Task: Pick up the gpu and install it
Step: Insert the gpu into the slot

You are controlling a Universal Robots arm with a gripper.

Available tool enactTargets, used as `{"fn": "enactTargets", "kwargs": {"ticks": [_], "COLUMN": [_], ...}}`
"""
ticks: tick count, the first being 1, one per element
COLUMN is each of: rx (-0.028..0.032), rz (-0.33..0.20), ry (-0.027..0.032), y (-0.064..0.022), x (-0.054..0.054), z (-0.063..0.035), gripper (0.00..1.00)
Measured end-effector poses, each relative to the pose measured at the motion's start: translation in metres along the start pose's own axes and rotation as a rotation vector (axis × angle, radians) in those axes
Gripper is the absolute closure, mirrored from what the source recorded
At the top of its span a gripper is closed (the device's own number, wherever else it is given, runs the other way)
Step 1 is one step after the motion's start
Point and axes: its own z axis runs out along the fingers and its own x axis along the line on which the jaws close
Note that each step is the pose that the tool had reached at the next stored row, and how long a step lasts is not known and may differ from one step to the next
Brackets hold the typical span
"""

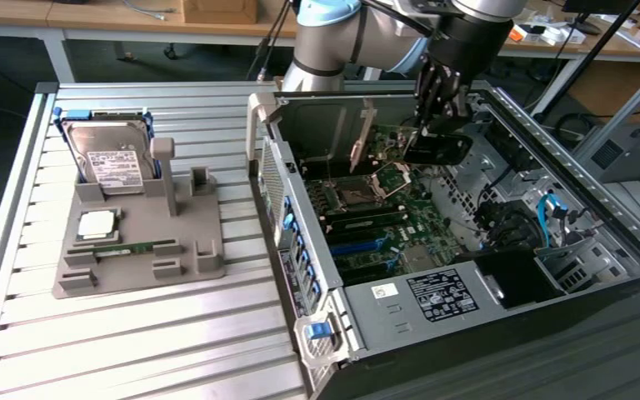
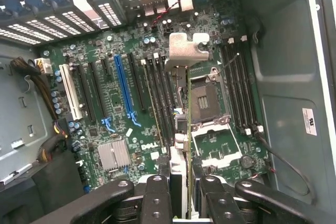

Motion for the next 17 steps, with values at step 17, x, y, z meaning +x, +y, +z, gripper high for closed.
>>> {"fn": "enactTargets", "kwargs": {"ticks": [17], "rx": [-0.0024], "rz": [-0.085], "ry": [-0.0015], "y": [0.0000], "x": [0.0000], "z": [0.0000], "gripper": [0.73]}}
